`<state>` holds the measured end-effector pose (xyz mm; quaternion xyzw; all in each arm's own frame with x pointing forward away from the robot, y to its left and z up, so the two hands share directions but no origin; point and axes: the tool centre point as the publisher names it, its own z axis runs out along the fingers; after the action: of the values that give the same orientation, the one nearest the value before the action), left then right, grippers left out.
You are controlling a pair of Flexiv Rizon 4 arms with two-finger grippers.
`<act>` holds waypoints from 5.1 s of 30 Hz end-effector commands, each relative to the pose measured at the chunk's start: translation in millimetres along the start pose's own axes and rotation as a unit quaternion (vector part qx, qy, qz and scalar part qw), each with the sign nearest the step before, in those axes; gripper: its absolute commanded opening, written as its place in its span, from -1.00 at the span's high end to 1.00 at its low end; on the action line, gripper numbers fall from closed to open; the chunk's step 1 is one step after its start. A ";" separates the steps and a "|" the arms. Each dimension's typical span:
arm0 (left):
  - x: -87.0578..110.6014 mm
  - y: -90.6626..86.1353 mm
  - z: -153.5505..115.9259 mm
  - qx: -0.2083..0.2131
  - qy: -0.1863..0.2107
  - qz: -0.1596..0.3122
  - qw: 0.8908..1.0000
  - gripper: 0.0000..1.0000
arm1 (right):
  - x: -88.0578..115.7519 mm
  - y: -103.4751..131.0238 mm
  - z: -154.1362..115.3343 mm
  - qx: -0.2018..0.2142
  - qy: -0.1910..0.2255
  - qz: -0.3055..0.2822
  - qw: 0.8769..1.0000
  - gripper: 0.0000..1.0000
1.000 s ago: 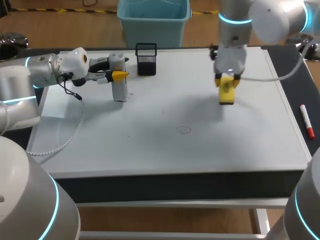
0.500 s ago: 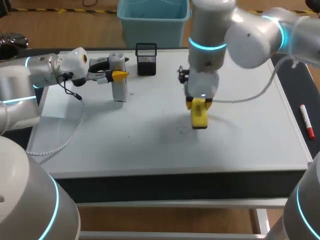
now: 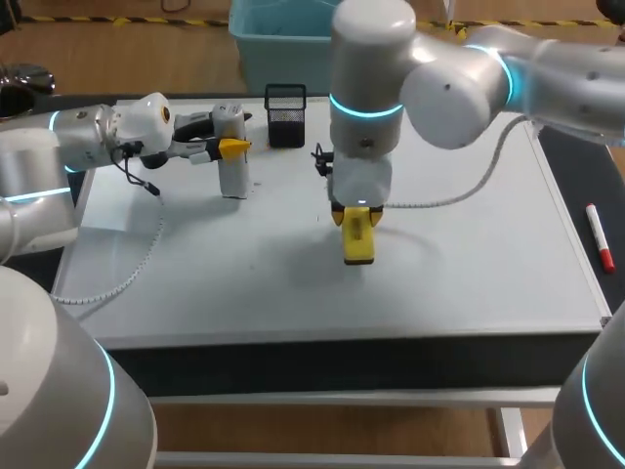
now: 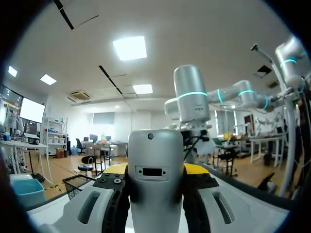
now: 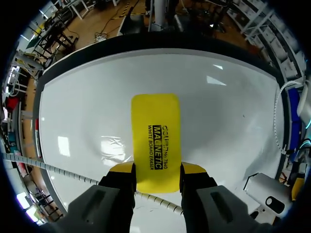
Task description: Pick up the inspection probe, press it on each red-marked spot on the whiteboard one by one, put down the probe, pick up the eraser, and wipe off all the red marks.
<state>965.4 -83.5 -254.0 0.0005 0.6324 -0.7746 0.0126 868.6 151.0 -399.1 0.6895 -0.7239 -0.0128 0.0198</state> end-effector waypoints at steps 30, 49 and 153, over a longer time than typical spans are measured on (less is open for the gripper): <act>0.1 -0.5 0.0 0.001 0.000 0.001 1.000 1.00 | -9.7 4.4 32.1 0.003 -0.004 -0.014 1.000 1.00; 0.1 -0.5 0.0 0.001 0.000 0.001 1.000 1.00 | 28.3 -3.7 39.5 0.003 0.006 0.029 1.000 1.00; 0.1 -0.5 0.0 0.001 0.000 0.001 1.000 1.00 | 60.8 20.9 38.1 -0.005 0.023 0.060 0.998 1.00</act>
<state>965.4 -83.5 -254.0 0.0006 0.6324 -0.7746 0.0126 843.2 97.2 -431.3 0.6439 -0.7639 0.0003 0.0431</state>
